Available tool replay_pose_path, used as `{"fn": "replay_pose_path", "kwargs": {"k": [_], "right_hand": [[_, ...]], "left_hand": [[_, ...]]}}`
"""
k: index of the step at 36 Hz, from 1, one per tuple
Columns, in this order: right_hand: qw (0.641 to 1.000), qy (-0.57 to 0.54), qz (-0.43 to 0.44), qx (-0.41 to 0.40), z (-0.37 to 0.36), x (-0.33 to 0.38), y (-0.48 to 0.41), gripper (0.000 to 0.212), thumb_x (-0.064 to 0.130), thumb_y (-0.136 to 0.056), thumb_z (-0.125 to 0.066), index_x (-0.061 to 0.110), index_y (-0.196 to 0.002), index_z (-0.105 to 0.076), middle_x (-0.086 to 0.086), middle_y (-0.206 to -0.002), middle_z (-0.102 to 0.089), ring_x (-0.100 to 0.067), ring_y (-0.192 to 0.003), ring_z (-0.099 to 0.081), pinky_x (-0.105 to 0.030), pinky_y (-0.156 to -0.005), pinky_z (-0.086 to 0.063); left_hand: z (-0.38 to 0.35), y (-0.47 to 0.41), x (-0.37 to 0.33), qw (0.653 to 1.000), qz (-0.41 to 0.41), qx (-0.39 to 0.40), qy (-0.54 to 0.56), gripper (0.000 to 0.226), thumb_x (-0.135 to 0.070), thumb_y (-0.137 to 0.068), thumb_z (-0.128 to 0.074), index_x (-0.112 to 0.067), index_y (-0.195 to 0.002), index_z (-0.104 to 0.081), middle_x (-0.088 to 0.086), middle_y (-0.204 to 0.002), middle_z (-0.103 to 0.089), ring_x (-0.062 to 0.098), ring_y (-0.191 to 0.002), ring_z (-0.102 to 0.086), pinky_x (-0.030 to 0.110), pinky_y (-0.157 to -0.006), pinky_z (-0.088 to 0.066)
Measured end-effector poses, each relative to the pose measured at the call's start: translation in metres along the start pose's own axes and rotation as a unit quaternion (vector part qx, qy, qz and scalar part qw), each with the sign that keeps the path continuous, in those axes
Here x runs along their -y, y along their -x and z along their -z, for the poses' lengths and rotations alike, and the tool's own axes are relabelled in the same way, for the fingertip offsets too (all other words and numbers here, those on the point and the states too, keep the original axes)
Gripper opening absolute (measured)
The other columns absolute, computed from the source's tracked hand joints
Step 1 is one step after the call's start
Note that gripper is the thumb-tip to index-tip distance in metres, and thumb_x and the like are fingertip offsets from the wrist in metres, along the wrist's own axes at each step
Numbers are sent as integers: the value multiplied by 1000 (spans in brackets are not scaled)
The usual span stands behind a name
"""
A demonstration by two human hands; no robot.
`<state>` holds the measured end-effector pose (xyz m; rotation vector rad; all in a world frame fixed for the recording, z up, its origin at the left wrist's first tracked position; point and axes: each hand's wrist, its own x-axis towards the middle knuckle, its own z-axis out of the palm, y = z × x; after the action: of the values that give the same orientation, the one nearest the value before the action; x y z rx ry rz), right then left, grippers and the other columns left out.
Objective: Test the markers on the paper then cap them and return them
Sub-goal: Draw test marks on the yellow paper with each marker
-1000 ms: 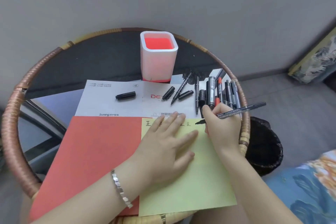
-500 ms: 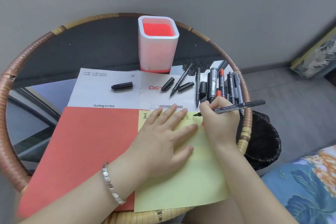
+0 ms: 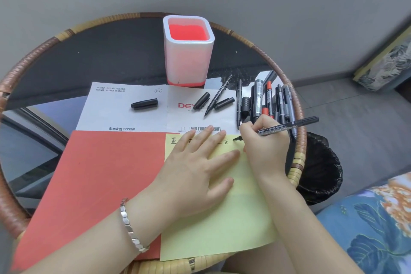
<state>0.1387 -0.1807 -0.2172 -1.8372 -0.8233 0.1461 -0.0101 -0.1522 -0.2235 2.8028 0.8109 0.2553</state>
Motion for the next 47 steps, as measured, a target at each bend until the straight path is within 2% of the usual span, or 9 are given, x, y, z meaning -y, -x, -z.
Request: {"fn": "replay_pose_path", "kwargs": {"k": [3,10,14,18,26,31,34,38,47], "right_hand": [[1000,7,8,-13,-1,-3,-2,28,10,-68,-55,9,-48,-36,-25,-49,-51,-41,-56,-51,-36,-57,-43],[1000,-11,6,-8,-1,-3,-3,25,14,-65,-53,7,-48,-36,-28,-50,-50,-41,-58,-50,-32,-58,-41],[1000,-13,6,0,0,-3,-2,26,14,-63,-54,13,-45,-35,-20,-45,-45,-39,-53,-48,-30,-56,-38],[1000,-14,7,7,0,-4,-1,26,12,-62,-53,11,-45,-33,-10,-43,-38,-24,-49,-39,-26,-54,-32],[1000,-25,12,-9,0,-3,-1,29,9,-65,-54,10,-45,-33,-28,-49,-42,-23,-53,-40,-25,-60,-35],[1000,-1,24,-10,-1,-7,-1,36,0,-69,-58,13,-46,-34,-1,-44,-33,-12,-51,-32,-17,-51,-28],[1000,-9,26,-10,-1,-6,-1,31,3,-67,-56,11,-47,-34,-1,-45,-31,-10,-51,-31,-16,-51,-28],[998,-55,6,-3,0,-5,0,29,11,-64,-52,16,-45,-31,-5,-44,-34,-20,-51,-35,-26,-55,-32],[999,-34,27,16,-1,-9,-1,39,2,-67,-58,18,-43,-32,7,-38,-39,-6,-45,-35,-13,-48,-28]], "left_hand": [[0,0,0,1000,0,0,0,49,-53,-81,-38,-37,-123,-55,5,-137,-51,27,-129,-43,42,-103,-19],[0,0,1,1000,2,1,3,49,-53,-81,-38,-37,-123,-55,5,-137,-51,27,-129,-43,42,-103,-18],[0,0,0,1000,3,2,2,49,-53,-80,-38,-37,-123,-55,4,-137,-51,27,-129,-43,42,-103,-18],[1,0,0,1000,3,1,4,50,-53,-80,-38,-36,-123,-56,4,-136,-51,27,-129,-43,42,-103,-19],[0,-1,1,1000,3,2,3,50,-54,-80,-37,-37,-124,-55,5,-136,-51,27,-129,-43,42,-103,-18],[0,-1,1,1000,1,0,1,50,-54,-80,-38,-36,-123,-55,5,-136,-51,27,-129,-43,42,-103,-18],[1,-1,1,1000,2,0,2,50,-54,-80,-38,-36,-123,-55,5,-136,-52,27,-129,-43,42,-102,-19],[0,-1,0,1000,3,0,5,50,-54,-80,-37,-37,-123,-55,5,-136,-51,27,-130,-43,42,-103,-18],[0,-1,0,1000,0,-4,3,49,-54,-80,-38,-36,-122,-56,5,-136,-52,27,-129,-43,42,-103,-19]]}}
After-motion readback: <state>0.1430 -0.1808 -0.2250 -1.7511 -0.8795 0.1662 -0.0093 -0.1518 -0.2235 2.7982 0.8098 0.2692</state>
